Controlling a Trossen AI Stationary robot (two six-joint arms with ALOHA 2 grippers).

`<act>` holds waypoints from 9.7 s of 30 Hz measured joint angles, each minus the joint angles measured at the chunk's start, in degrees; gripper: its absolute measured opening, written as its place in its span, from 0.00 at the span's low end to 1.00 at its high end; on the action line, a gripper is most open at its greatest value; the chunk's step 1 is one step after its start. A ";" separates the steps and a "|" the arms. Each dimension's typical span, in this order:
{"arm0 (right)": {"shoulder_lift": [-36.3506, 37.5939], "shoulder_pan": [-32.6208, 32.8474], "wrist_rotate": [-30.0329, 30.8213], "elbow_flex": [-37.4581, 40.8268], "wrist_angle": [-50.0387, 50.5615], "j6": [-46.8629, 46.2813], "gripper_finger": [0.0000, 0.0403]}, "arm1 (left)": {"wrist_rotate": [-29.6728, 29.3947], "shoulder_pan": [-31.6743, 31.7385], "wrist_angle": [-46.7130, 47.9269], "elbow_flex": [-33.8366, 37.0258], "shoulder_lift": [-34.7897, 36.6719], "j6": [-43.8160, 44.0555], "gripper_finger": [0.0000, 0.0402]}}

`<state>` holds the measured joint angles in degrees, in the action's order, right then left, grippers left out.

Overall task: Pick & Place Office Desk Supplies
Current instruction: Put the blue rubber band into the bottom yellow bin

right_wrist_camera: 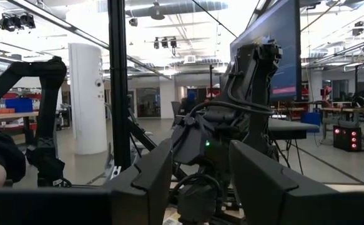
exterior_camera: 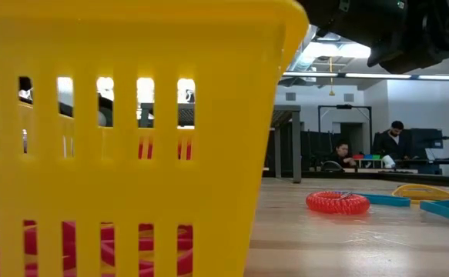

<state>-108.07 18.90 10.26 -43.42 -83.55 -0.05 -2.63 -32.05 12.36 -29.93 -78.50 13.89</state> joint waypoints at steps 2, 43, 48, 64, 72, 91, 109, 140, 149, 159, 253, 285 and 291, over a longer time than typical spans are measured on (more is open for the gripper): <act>0.00 0.00 0.00 0.00 -0.02 0.00 0.38 | -0.02 0.00 0.10 0.00 0.37 0.01 0.01; 0.02 0.21 1.08 -15.02 31.89 -13.51 0.38 | -22.88 3.35 -18.18 0.00 26.32 -19.66 0.01; 0.02 -0.52 3.04 -15.02 31.97 -13.49 0.38 | -22.82 6.53 -26.23 0.02 21.88 -22.95 0.01; 0.02 -1.44 5.11 -15.02 33.09 -13.43 0.38 | -20.39 8.59 -35.00 0.00 18.84 -24.15 0.01; 0.00 -2.19 4.95 -15.02 31.45 -13.07 0.38 | -20.39 8.92 -36.98 0.00 17.03 -24.44 0.01; -0.02 -2.25 1.74 -16.46 31.70 -12.07 0.35 | -20.41 10.04 -38.04 -2.31 14.07 -25.75 0.01; -0.02 -2.23 1.62 -16.96 35.14 -11.96 0.01 | -20.41 10.03 -39.11 -2.29 13.60 -25.68 0.01; 1.99 -1.39 -7.10 -18.73 40.41 -10.04 0.00 | -18.36 9.94 -23.15 -2.23 32.94 -18.72 0.44; 3.28 1.97 -7.32 -29.85 67.33 -9.86 0.00 | -14.86 9.80 -18.64 -2.23 33.07 -13.19 0.44; 3.02 4.63 -7.31 -34.78 80.54 -13.65 0.00 | -14.86 6.58 -12.44 -2.21 33.05 -10.86 0.43; -20.70 8.08 -17.97 -52.94 98.14 -25.29 0.20 | -13.18 0.50 -26.86 8.24 28.81 0.13 0.41; 5.32 6.80 -8.70 -40.52 96.62 0.04 0.32 | -13.16 0.52 -26.80 8.24 28.83 -0.38 0.41; 16.94 6.87 -8.70 -22.31 77.74 -2.38 0.31 | -13.18 0.52 -27.42 8.24 28.83 -2.54 0.41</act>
<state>-91.13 25.76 1.56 -65.72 -5.81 -2.43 -15.81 -31.53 -15.06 -21.69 -49.67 11.35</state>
